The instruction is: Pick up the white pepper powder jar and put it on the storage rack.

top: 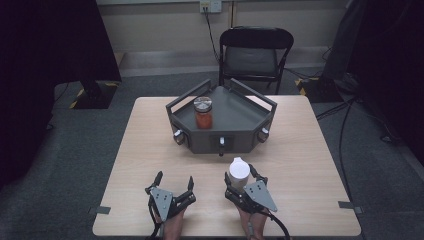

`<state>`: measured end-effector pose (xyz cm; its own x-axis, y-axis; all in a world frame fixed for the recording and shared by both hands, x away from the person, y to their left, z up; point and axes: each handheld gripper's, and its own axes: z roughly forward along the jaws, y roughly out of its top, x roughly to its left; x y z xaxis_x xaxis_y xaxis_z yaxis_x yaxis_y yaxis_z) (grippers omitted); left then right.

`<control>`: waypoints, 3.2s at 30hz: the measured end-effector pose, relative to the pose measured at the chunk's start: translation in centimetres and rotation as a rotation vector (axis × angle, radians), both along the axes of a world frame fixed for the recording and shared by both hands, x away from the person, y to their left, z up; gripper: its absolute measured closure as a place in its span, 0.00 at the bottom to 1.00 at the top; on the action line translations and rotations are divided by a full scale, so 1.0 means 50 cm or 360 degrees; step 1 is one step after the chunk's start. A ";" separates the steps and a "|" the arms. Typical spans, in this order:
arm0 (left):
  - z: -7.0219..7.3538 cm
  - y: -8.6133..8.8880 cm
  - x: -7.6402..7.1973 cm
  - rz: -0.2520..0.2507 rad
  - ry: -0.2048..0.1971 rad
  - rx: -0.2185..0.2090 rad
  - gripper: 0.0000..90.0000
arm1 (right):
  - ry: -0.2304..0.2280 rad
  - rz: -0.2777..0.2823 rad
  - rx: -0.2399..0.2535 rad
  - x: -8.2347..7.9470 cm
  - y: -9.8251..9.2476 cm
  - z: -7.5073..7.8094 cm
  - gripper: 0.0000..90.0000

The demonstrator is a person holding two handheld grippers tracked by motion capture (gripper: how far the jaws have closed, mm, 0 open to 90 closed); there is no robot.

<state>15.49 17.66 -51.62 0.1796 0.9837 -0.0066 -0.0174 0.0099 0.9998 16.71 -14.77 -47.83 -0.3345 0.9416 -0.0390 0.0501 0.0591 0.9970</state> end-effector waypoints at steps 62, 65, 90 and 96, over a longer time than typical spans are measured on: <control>0.000 -0.001 -0.001 0.0009 0.0000 0.0001 0.00 | 0.0027 0.0092 -0.0045 0.007 -0.028 0.061 0.34; 0.000 -0.001 -0.001 0.0009 0.0000 0.0001 0.00 | 0.0031 0.0114 -0.0057 0.014 -0.032 0.070 0.34; 0.000 -0.003 -0.001 0.0015 0.0001 0.0001 0.00 | 0.0043 0.0183 -0.0066 0.068 -0.067 0.171 0.34; 0.000 -0.003 -0.001 0.0017 0.0002 0.0001 0.00 | 0.0034 0.0209 -0.0057 0.078 -0.073 0.203 0.34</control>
<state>15.43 17.51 -51.60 0.1691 0.9856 -0.0062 -0.0164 0.0091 0.9998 20.60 -18.42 -37.66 -0.4558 0.8878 -0.0634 0.0606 0.1020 0.9929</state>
